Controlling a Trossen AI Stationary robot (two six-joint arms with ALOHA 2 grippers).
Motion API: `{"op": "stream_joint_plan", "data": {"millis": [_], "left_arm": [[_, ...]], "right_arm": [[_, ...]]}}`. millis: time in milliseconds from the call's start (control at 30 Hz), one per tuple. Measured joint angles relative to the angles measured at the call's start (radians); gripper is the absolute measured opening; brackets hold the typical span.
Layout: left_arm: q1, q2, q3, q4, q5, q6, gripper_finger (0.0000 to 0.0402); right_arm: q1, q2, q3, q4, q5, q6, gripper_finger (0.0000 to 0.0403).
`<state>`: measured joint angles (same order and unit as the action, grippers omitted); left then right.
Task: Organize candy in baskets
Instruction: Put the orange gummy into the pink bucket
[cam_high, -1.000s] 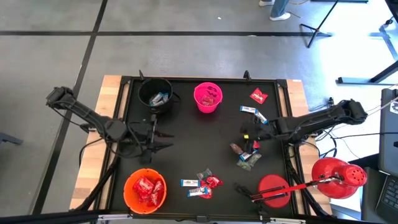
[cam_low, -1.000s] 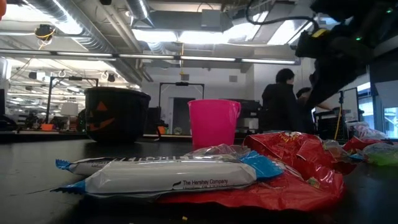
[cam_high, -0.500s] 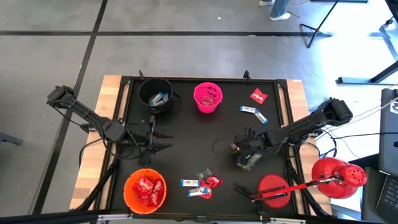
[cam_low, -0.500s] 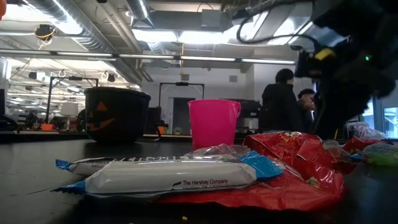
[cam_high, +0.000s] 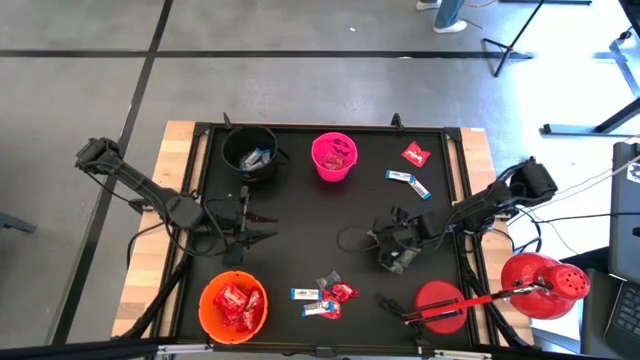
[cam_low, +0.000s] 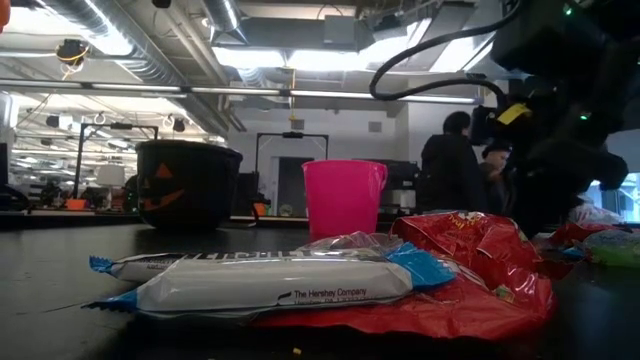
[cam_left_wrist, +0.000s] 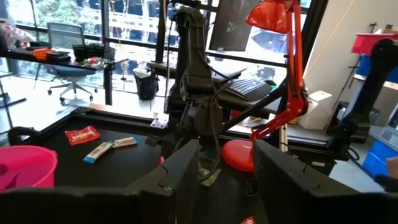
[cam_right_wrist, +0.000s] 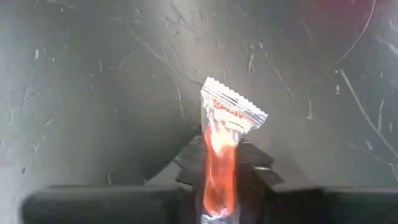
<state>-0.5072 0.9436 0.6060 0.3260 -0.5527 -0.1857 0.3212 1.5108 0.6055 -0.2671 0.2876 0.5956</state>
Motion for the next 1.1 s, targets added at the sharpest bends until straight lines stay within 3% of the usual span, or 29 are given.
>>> {"op": "stream_joint_plan", "data": {"millis": [200,433,833,933,1100], "left_arm": [[0.000,0.026,-0.001,-0.003,-0.017,-0.017,0.0140],[0.001,0.075,-0.001,-0.003,-0.041,-0.021,0.0140],[0.001,0.093,-0.001,0.005,-0.041,-0.025,0.0140],[0.001,0.093,-0.001,0.005,-0.041,-0.025,0.0140],[0.001,0.093,-0.001,0.005,-0.041,-0.044,0.0140]], "right_arm": [[-0.002,0.001,0.043,-0.004,0.016,-0.039,0.0009],[-0.001,0.000,0.152,-0.002,0.095,-0.153,0.0029],[-0.033,-0.002,0.402,0.015,0.481,-0.516,0.0022],[-0.087,-0.003,0.442,0.039,0.471,-0.577,0.0023],[-0.210,-0.003,0.460,0.093,0.337,-0.628,0.0025]]}}
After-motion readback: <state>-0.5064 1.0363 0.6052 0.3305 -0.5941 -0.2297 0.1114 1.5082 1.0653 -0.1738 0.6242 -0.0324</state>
